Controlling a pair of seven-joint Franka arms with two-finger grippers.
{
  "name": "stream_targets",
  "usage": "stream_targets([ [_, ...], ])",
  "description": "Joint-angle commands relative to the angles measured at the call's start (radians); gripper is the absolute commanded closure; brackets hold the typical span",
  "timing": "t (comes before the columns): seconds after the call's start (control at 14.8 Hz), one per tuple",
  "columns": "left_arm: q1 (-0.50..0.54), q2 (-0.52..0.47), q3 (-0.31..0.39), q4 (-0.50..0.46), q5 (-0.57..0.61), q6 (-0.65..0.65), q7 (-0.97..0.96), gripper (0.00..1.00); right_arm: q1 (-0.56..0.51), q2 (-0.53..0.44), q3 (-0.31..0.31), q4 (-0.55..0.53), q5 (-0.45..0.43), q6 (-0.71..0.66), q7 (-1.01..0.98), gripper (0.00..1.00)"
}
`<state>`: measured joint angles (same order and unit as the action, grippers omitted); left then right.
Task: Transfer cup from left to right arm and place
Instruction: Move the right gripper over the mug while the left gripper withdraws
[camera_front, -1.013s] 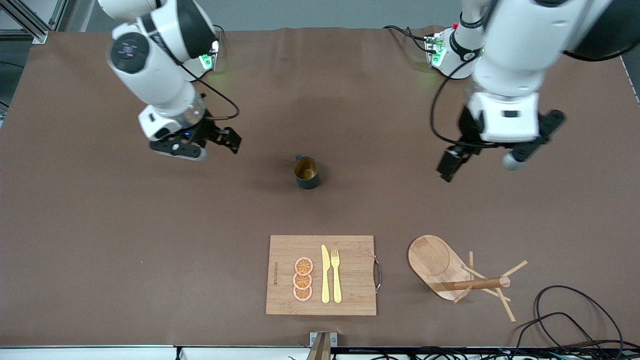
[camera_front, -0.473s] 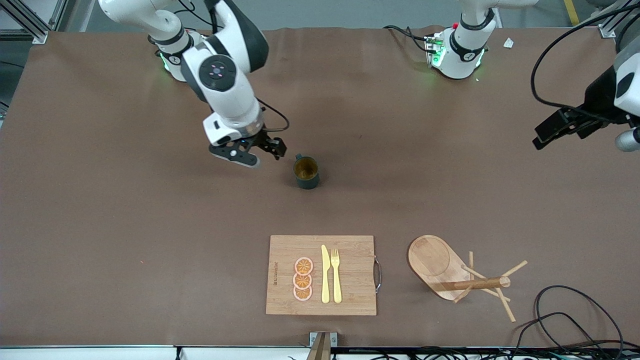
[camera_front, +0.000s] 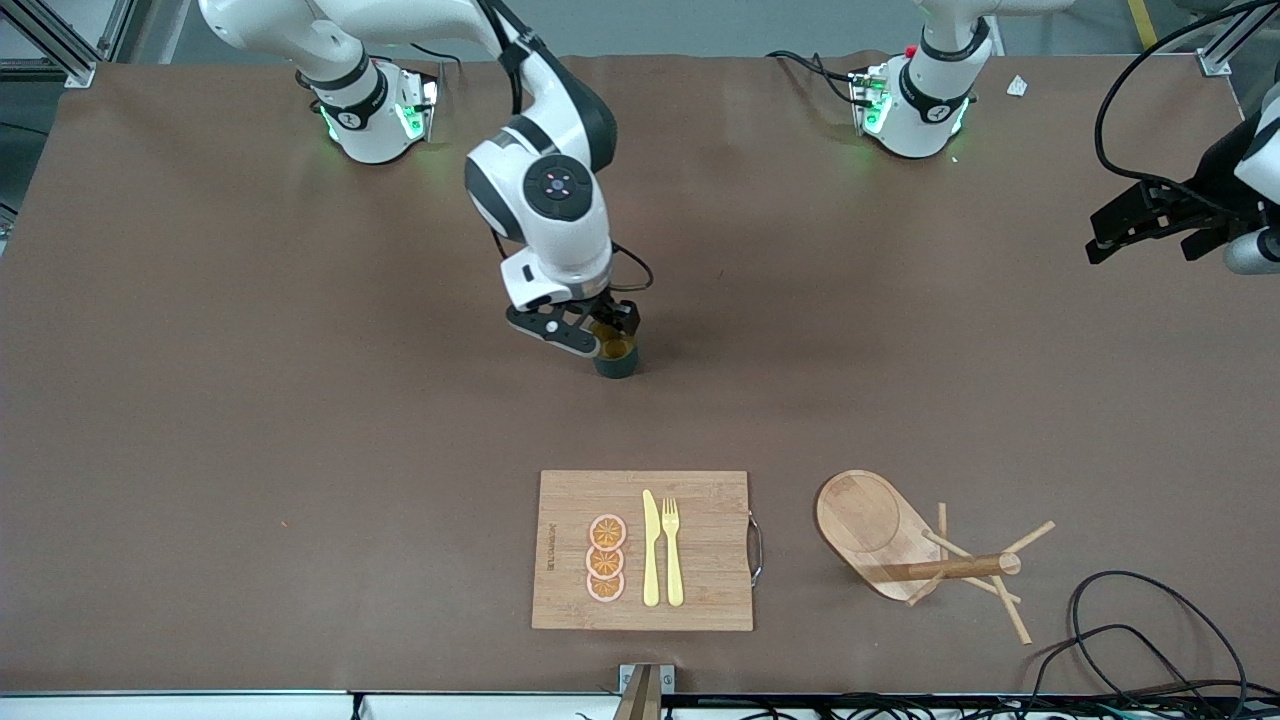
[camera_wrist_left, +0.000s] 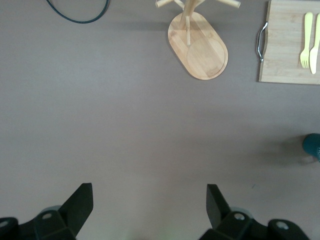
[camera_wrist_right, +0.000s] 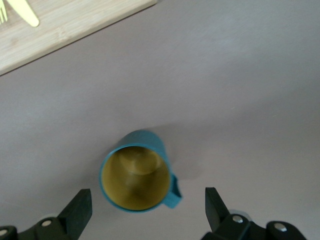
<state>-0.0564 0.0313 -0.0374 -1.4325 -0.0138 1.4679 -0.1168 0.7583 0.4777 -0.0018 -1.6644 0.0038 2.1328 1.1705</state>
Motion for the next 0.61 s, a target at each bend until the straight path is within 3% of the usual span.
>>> stream_targets([
  [0.0, 0.009, -0.079, -0.025, -0.083, 0.006, 0.002, 0.013, 0.0, 0.03, 0.051, -0.012, 0.067, -0.018, -0.011, 0.046, 0.0],
  [0.54, 0.007, -0.102, -0.035, -0.094, 0.006, -0.02, 0.013, 0.0, 0.056, 0.125, -0.015, 0.124, -0.036, 0.03, 0.057, 0.0],
])
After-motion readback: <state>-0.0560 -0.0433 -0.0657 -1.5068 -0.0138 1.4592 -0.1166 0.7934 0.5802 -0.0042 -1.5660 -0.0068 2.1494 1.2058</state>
